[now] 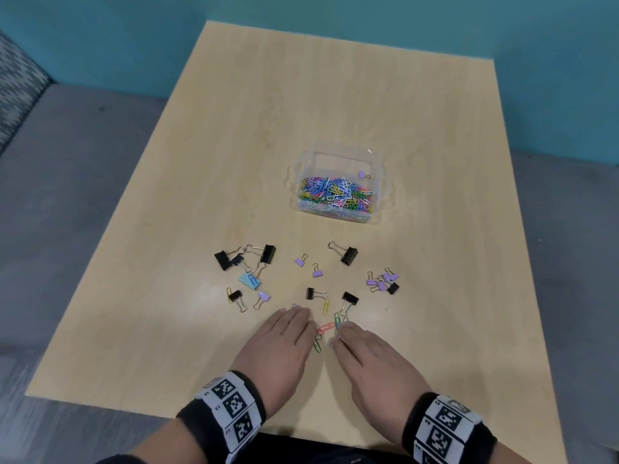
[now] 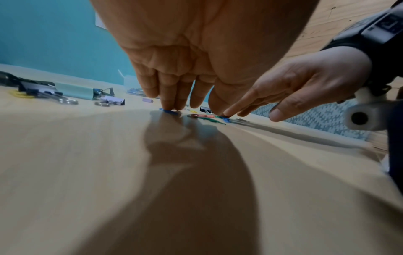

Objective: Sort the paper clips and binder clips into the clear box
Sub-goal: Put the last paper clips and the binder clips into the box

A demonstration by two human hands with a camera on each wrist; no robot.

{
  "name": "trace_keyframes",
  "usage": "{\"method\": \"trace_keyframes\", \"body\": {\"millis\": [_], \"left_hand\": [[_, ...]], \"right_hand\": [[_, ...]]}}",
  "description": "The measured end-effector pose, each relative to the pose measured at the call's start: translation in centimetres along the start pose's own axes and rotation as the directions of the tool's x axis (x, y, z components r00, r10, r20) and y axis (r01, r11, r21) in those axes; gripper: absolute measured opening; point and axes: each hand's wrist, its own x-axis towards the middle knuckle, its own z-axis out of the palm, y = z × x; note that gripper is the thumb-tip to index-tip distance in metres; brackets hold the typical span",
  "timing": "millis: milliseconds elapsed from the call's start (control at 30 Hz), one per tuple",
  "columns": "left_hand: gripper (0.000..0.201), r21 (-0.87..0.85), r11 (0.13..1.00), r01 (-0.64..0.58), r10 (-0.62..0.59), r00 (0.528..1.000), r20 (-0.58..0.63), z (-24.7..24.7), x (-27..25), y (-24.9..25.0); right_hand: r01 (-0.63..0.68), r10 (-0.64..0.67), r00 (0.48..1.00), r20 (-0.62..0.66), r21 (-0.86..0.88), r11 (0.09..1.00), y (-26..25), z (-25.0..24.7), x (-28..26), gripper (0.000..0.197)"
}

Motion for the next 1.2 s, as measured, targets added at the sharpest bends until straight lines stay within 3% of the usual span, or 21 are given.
{"method": "trace_keyframes", "body": {"millis": [67,200,300,433,533,633,767,867,933,1000,1100,1200], "left_hand": [[0.053,-0.066,0.998,0.008,-0.007,1.0,0.008,0.1,-0.3,-0.2],[0.054,-0.257,0.925,0.281,-0.286,0.958,0.021,-0.8,-0.2,-0.3],[0.058,-0.344,0.878,0.333,-0.322,0.942,0.09,-1.0,1.0,0.4],[0.048,-0.385,0.867,0.316,-0.315,0.947,0.069,-0.8,1.9,1.1],[0.039,-0.317,0.916,0.246,-0.259,0.966,0.0,-0.7,1.9,0.7],[0.038,-0.157,0.977,0.146,-0.15,0.989,-0.01,-0.2,2.5,0.6],[0.037,-0.1,0.992,0.081,-0.081,0.997,0.006,0.1,3.1,0.8],[0.031,-0.132,0.991,-0.004,0.002,1.0,-0.009,0.2,2.8,1.0],[0.03,-0.166,0.985,-0.042,0.038,0.999,-0.027,-0.1,2.7,1.3],[0.025,-0.275,0.961,0.015,-0.032,0.998,-0.058,-0.3,2.5,1.2],[0.022,-0.469,0.837,0.281,-0.335,0.941,-0.034,-0.6,1.4,0.4],[0.042,-0.474,0.799,0.371,-0.38,0.922,0.082,-0.4,0.5,0.7]], "right_hand": [[-0.006,0.007,1.0,-0.014,0.055,0.998,0.3,-0.2,-0.1,0.06],[-0.276,0.29,0.956,-0.036,0.22,0.936,1.2,0.1,-0.7,0.055],[-0.362,0.395,0.919,-0.005,0.392,0.846,0.9,0.3,0.3,0.051],[-0.299,0.393,0.919,-0.032,0.592,0.748,0.5,-0.3,1.6,0.043],[-0.322,0.512,0.846,-0.152,0.62,0.716,2.6,-0.1,-0.3,0.035],[-0.407,0.592,0.79,-0.16,0.586,0.701,4.7,0.4,-3.1,0.029],[-0.454,0.55,0.824,-0.135,0.423,0.784,4.4,0.7,-5.4,0.028],[-0.475,0.556,0.829,-0.058,0.45,0.756,2.9,0.8,-4.6,0.029],[-0.405,0.491,0.87,-0.05,0.497,0.768,1.9,0.7,-2.8,0.035],[-0.342,0.458,0.887,-0.06,0.582,0.738,1.6,0.1,-1.3,0.037],[-0.387,0.554,0.83,-0.066,0.647,0.657,2.5,-0.4,-1.8,0.032],[-0.476,0.574,0.818,0.022,0.584,0.657,2.6,0.1,-2.8,0.036]]}}
